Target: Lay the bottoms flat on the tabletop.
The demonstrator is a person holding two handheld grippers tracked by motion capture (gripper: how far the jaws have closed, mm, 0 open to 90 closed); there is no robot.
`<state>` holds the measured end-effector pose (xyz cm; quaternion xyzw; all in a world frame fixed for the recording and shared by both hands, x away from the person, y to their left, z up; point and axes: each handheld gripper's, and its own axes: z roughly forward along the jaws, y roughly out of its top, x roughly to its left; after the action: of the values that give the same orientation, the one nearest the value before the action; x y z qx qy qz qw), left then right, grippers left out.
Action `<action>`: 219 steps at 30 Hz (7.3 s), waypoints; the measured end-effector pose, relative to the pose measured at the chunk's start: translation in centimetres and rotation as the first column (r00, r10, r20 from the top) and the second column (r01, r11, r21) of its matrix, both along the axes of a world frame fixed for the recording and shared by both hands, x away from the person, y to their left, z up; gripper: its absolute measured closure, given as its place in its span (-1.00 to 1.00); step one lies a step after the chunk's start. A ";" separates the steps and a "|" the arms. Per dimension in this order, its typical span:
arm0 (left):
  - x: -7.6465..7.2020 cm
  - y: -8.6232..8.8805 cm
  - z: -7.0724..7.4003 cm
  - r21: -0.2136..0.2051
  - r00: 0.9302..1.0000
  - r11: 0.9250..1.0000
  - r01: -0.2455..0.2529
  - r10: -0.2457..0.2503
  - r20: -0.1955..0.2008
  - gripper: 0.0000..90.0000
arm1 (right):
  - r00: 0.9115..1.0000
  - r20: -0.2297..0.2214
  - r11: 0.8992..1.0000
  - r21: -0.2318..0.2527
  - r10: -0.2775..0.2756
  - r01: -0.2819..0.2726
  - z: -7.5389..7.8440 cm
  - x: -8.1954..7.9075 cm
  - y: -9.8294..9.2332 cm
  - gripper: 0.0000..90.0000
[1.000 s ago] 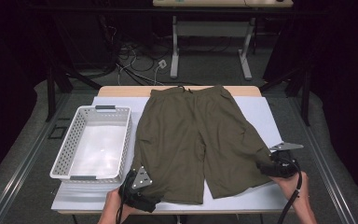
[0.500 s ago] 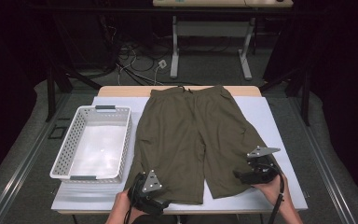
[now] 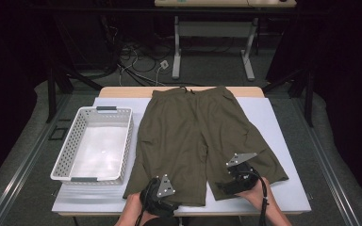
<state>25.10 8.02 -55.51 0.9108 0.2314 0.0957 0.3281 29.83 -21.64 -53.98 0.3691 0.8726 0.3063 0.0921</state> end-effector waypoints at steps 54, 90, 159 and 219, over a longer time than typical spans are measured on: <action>-0.7 0.3 -0.1 -0.045 0.999 0.999 -0.012 0.010 -0.045 -0.42 | 0.996 0.069 0.998 0.039 0.049 -0.052 0.6 -1.4 -0.2 -0.26; -0.1 0.1 -0.5 -0.114 1.000 0.993 0.004 -0.006 -0.022 0.94 | 0.832 0.073 0.834 0.009 -0.550 0.551 -0.7 3.2 -12.6 0.99; -0.1 -0.4 0.3 -0.133 0.999 0.990 -0.042 0.042 0.000 0.97 | 0.860 0.071 0.861 -0.009 -0.506 0.508 0.9 4.9 -11.8 0.99; -1.1 -0.7 -0.1 -0.109 0.999 0.994 0.015 -0.010 0.041 0.93 | 0.824 0.153 0.811 -0.152 -0.546 0.565 1.4 2.6 -12.7 0.98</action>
<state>24.04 7.37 -55.65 0.8907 0.2240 0.0992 0.3829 32.39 -34.33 -52.53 0.5814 0.7457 0.1997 0.2569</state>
